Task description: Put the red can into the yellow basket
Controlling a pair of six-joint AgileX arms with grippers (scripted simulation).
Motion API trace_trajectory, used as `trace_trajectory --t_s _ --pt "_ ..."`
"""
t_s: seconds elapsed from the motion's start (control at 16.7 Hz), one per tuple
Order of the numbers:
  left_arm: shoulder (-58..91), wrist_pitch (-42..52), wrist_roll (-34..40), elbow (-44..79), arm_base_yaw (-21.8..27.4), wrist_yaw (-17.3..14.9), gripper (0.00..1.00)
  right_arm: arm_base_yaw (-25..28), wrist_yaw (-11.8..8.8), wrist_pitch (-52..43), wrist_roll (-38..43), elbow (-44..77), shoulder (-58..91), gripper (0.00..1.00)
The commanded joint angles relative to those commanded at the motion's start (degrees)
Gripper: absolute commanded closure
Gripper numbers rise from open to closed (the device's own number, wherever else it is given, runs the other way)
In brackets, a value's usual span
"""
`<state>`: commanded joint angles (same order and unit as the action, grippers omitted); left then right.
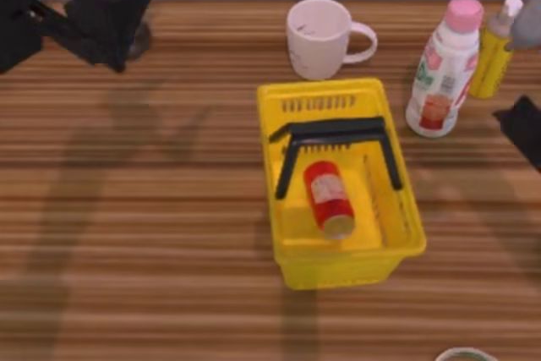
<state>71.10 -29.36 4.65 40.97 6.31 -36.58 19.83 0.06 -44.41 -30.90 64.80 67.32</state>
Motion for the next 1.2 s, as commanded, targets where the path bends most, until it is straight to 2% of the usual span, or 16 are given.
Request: trace_trajectory --t_s 0.36,0.54,0.66,0.78,0.9,1.2 --pt "-39.81 16.86 -0.95 -21.89 -4.48 19.36 0.00 9.50 -0.05 -20.49 -14.65 33.68 35.28 0.00" --pt "-55.50 23.13 -2.30 -30.92 -6.02 27.30 0.00 13.14 0.01 -28.93 -20.36 45.78 48.42 0.00" --pt "-62.96 26.14 -3.25 -35.57 -6.74 31.50 0.00 15.02 0.06 -33.52 -23.32 51.69 54.93 0.00" --pt "-68.01 28.17 -4.07 -38.89 -7.20 34.58 0.00 16.36 0.11 -36.97 -25.46 55.79 59.49 0.00" --pt "-70.66 29.20 -4.57 -40.68 -7.42 36.30 0.00 17.05 0.14 -38.78 -26.54 57.76 61.71 0.00" --pt "-71.10 29.36 -4.65 -40.97 -7.45 36.58 0.00 16.90 0.14 -39.03 -26.69 58.02 62.11 0.00"
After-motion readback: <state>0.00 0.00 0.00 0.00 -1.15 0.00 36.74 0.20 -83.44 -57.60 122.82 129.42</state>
